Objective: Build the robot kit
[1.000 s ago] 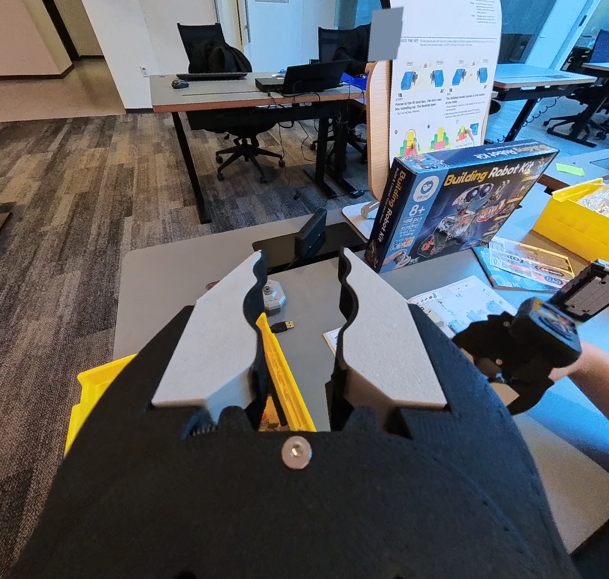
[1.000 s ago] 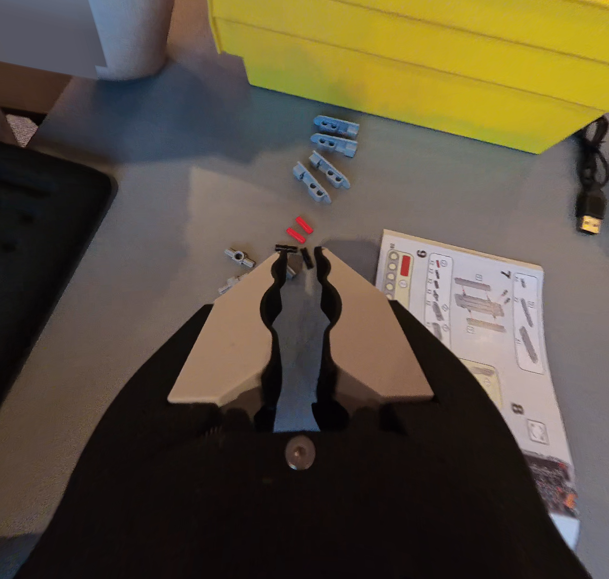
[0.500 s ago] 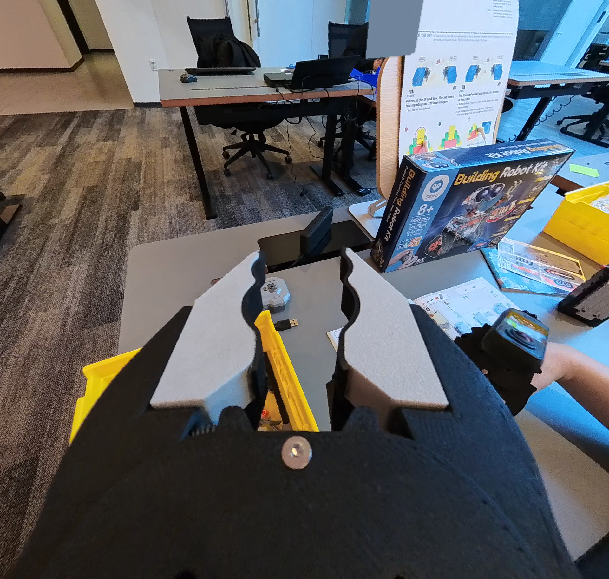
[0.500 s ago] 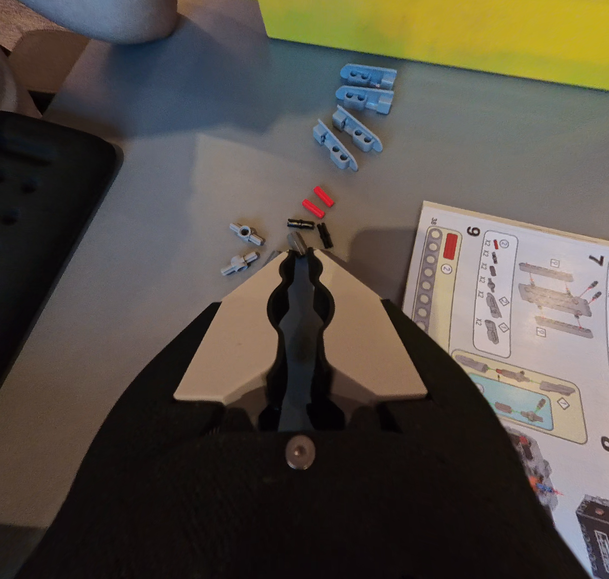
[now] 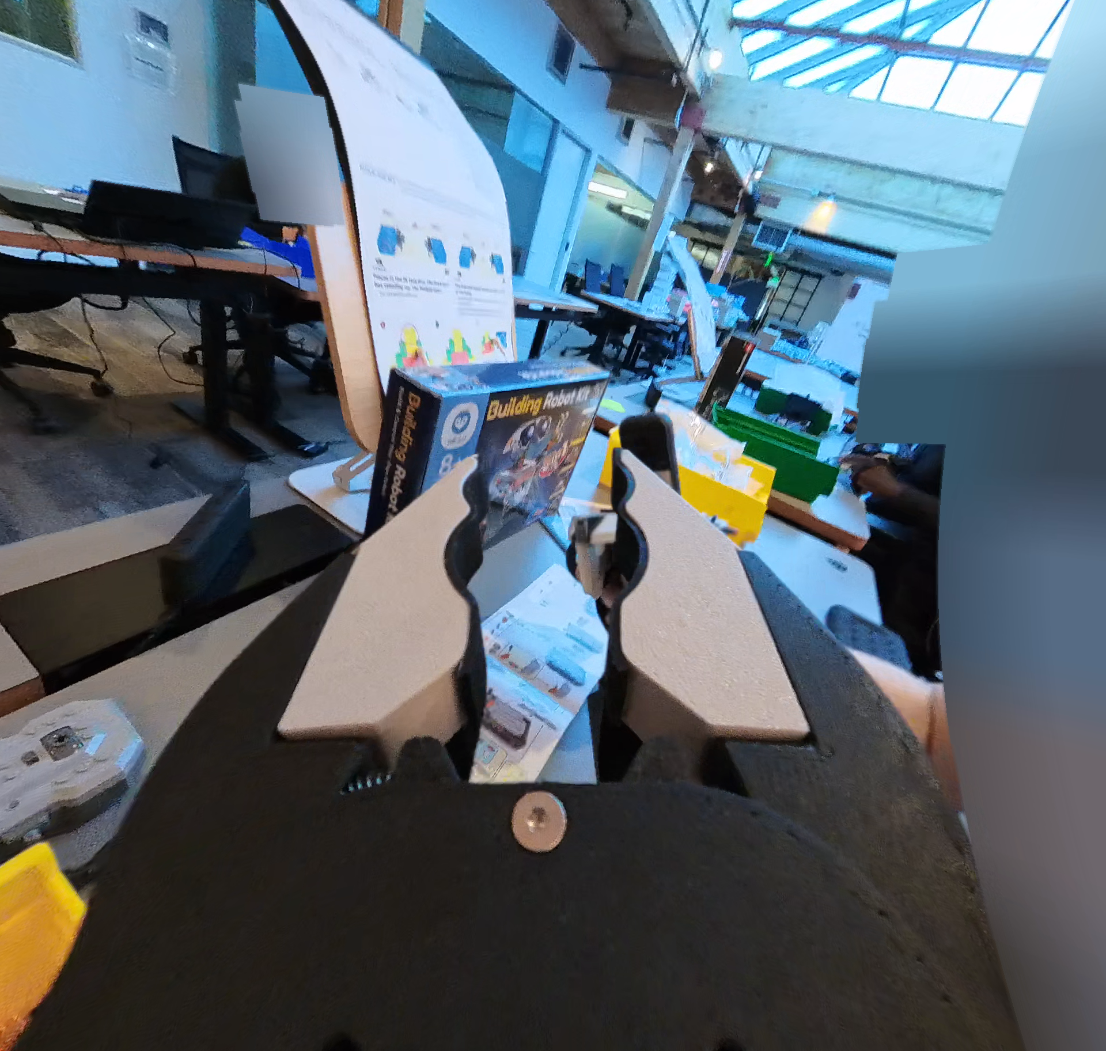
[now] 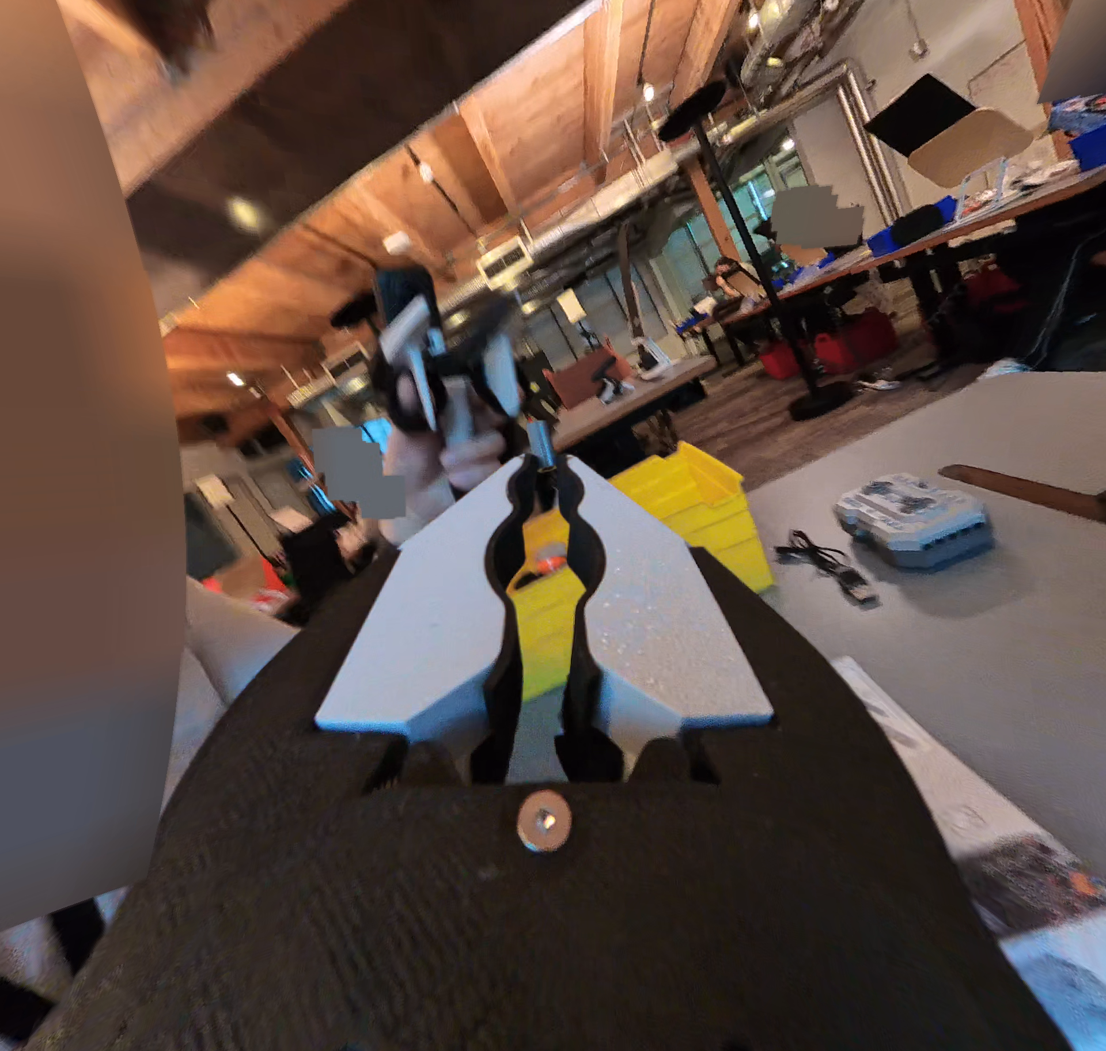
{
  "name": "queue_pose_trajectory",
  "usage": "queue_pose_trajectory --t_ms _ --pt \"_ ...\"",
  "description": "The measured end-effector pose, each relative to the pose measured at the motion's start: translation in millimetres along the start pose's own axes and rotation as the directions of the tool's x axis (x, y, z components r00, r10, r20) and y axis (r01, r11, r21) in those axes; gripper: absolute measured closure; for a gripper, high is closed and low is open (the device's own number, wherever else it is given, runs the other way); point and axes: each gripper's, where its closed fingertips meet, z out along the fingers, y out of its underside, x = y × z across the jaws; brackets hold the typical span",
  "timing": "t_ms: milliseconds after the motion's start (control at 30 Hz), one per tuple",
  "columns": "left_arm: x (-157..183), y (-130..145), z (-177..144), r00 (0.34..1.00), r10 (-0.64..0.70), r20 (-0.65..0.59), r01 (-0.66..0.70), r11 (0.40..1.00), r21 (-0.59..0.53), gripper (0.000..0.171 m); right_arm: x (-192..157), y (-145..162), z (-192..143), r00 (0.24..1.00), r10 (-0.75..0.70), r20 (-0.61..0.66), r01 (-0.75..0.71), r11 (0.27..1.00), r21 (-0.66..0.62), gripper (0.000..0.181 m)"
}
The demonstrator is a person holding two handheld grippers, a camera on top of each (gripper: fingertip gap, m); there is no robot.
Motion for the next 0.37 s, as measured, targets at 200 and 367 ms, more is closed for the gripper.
queue_pose_trajectory --t_ms 200,367 --pt "20.2 31.2 45.9 0.997 -0.072 -0.037 0.069 0.995 -0.068 0.141 -12.0 -20.1 -0.8 0.97 0.201 0.136 -0.221 0.963 0.151 0.175" --pt "26.1 42.4 63.4 0.989 -0.131 -0.068 0.124 0.988 -0.088 0.14 -14.3 -20.4 -2.2 0.908 0.334 0.253 -0.38 0.91 0.163 0.176"
